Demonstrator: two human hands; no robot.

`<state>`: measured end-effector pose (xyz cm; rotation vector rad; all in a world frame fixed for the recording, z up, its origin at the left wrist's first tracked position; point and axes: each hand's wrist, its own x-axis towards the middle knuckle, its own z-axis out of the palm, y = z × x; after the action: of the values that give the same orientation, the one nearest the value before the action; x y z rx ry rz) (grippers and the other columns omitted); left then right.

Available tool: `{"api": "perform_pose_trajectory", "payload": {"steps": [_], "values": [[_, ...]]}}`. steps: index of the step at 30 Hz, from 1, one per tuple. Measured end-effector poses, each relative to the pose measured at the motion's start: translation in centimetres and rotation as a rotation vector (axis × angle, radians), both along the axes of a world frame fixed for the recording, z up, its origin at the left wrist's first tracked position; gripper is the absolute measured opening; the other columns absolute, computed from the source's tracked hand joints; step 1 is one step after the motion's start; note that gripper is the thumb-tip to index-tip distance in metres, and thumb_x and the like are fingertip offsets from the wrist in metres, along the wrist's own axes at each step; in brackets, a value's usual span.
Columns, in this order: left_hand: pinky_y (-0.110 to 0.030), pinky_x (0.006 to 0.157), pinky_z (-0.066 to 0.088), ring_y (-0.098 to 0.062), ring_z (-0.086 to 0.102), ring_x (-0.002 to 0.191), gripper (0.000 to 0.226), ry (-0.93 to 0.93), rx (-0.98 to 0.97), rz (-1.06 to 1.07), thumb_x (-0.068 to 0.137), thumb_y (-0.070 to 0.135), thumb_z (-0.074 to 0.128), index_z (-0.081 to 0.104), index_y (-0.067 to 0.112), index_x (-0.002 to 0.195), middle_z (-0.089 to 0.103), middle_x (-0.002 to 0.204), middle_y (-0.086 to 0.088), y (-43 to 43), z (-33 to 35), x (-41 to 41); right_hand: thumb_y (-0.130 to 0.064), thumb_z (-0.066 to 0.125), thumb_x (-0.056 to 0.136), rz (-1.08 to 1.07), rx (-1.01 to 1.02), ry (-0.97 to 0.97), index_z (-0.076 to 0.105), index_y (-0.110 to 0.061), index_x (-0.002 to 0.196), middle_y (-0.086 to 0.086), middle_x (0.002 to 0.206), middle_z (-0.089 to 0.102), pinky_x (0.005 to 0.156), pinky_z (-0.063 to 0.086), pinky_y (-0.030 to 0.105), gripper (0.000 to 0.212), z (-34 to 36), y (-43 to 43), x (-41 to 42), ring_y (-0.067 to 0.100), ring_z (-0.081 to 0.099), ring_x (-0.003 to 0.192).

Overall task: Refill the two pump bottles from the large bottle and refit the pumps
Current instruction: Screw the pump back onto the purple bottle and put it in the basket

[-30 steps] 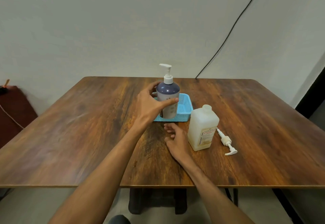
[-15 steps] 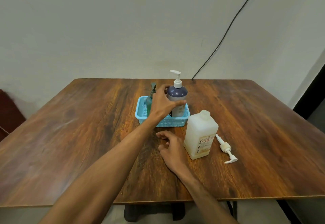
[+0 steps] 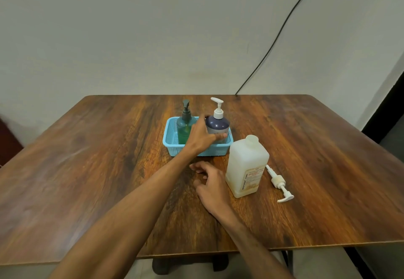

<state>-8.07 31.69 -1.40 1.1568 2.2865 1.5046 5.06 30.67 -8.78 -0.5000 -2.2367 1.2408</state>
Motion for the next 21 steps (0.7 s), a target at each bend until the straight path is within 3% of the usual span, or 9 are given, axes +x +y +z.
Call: {"api": "perform_pose_trajectory", "payload": {"steps": [9,15,21], "values": [[-0.03,0.102,0.046,-0.025,0.055,0.125,0.075,0.003,-0.044,-0.023,0.079,0.024,0.084,0.041,0.009,0.138,0.054,0.139,-0.011,-0.2,0.4,0.1,-0.003,0.065,0.081,0.008,-0.009,0.016,0.069,-0.03,0.113,-0.02,0.109,0.068,0.082,0.041,0.0,0.043,0.0,0.0,0.1,-0.011,0.057,0.104],[-0.041,0.112,0.043,-0.028,0.047,0.137,0.089,0.028,-0.062,0.012,0.081,0.025,0.083,0.031,0.008,0.152,0.046,0.152,-0.012,-1.6,1.1,0.8,0.003,0.064,0.083,-0.004,-0.027,0.056,0.071,-0.022,0.112,-0.015,0.108,0.07,0.081,0.044,0.003,0.039,0.6,-0.4,0.4,-0.008,0.059,0.101],[-0.039,0.103,0.052,-0.028,0.055,0.13,0.064,0.111,-0.07,0.034,0.09,0.021,0.074,0.045,0.01,0.145,0.054,0.146,-0.012,-5.0,3.2,1.7,0.003,0.063,0.087,-0.046,-0.043,0.137,0.073,-0.019,0.108,-0.013,0.103,0.071,0.079,0.048,0.009,0.032,2.3,-1.4,1.9,-0.003,0.063,0.097]]}}
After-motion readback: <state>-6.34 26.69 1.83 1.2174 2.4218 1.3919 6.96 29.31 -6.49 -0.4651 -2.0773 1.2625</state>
